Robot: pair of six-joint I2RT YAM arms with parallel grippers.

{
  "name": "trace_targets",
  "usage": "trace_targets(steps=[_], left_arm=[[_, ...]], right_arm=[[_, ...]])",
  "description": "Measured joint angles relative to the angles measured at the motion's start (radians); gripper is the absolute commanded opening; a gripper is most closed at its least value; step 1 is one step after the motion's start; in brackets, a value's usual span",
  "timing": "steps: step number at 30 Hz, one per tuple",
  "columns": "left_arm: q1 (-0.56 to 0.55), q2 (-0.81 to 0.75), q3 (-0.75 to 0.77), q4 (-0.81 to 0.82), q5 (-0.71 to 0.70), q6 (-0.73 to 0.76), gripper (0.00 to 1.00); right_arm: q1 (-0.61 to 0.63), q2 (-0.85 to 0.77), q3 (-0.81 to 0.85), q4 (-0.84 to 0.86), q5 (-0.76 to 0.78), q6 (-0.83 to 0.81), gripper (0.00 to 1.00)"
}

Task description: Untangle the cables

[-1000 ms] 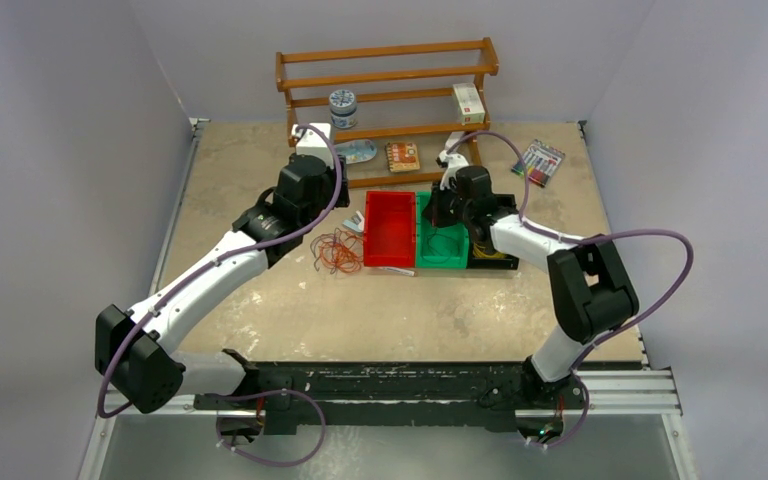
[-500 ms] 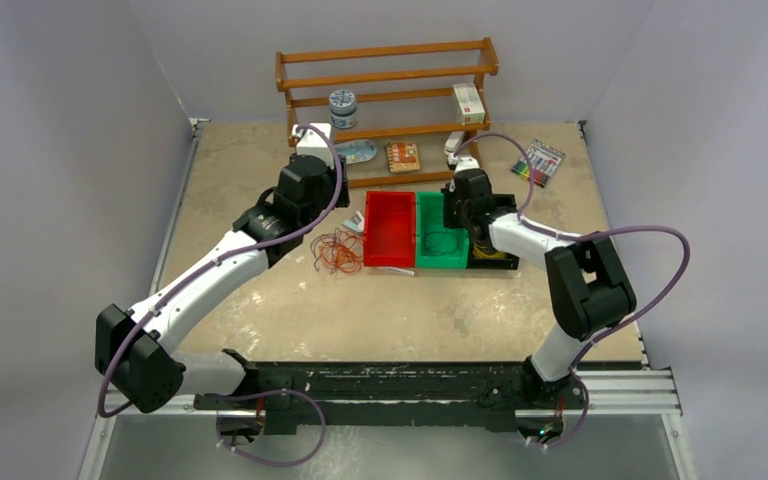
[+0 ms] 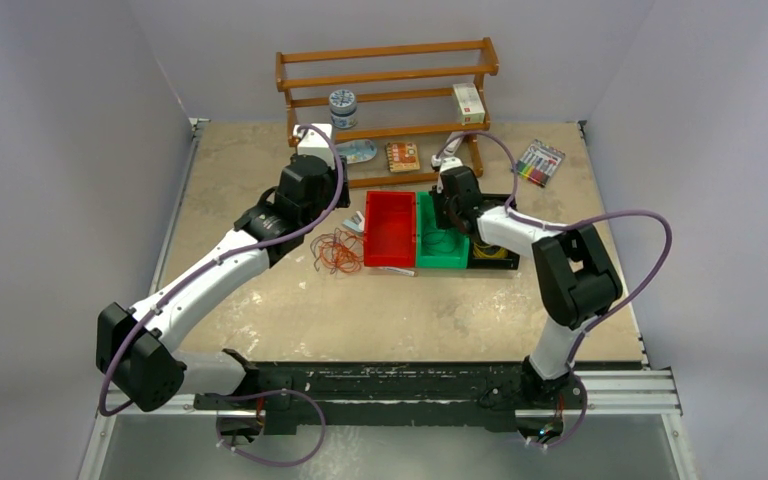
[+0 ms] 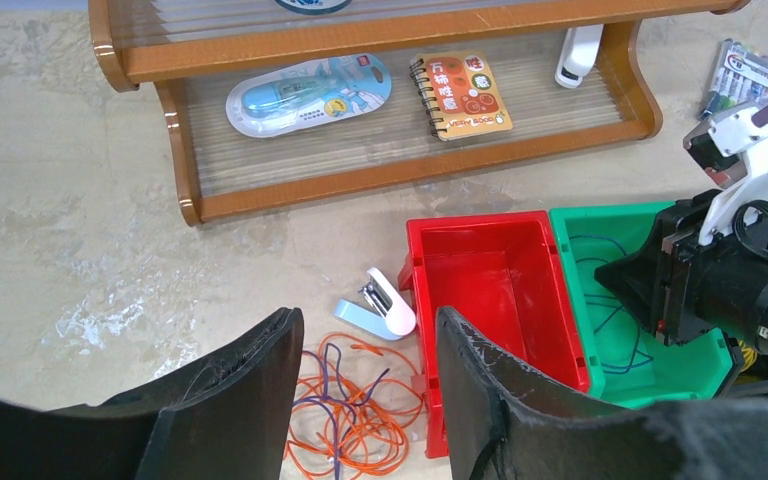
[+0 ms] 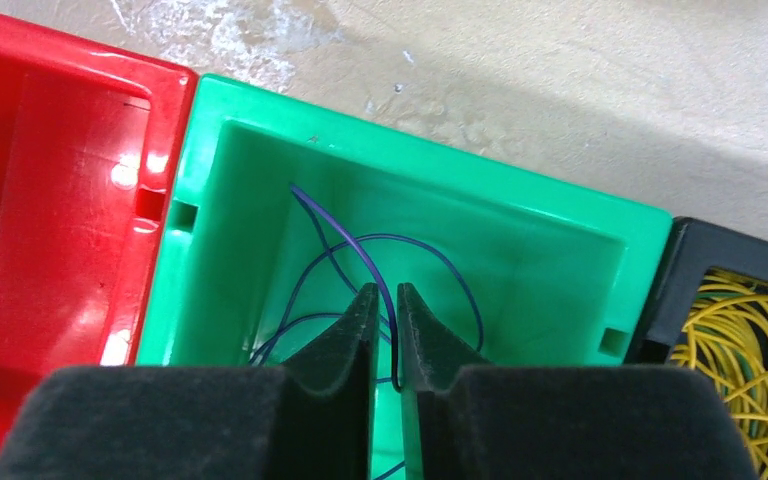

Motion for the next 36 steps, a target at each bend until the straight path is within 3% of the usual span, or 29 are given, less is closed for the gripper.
trace_targets(steps=[5,13,22,30,36], left_arm=[[0.000,0.002,0.000,0.000,0.000,0.000,0.50],[0.000,0.007,0.000,0.000,0.000,0.000,0.51],[0.000,0.013,-0.003,0.002,0.002,-0.014,0.51],[0.002,0.041,-0.092,0.000,0.017,-0.097,0.49],[0.014,0.073,-0.154,-0.068,0.023,-0.190,0.49]], right_arm=[[0.011,-0.003,0.002,-0.014,-0.003,-0.011,0.39],[0.011,-0.140,0.002,-0.034,0.010,-0.014,0.57],[0.011,-0.277,-0.011,-0.046,0.010,-0.015,0.63],[0.011,-0.433,-0.121,0.066,-0.145,-0.019,0.64],[0.011,-0.428,-0.124,0.119,-0.224,-0.029,0.64]])
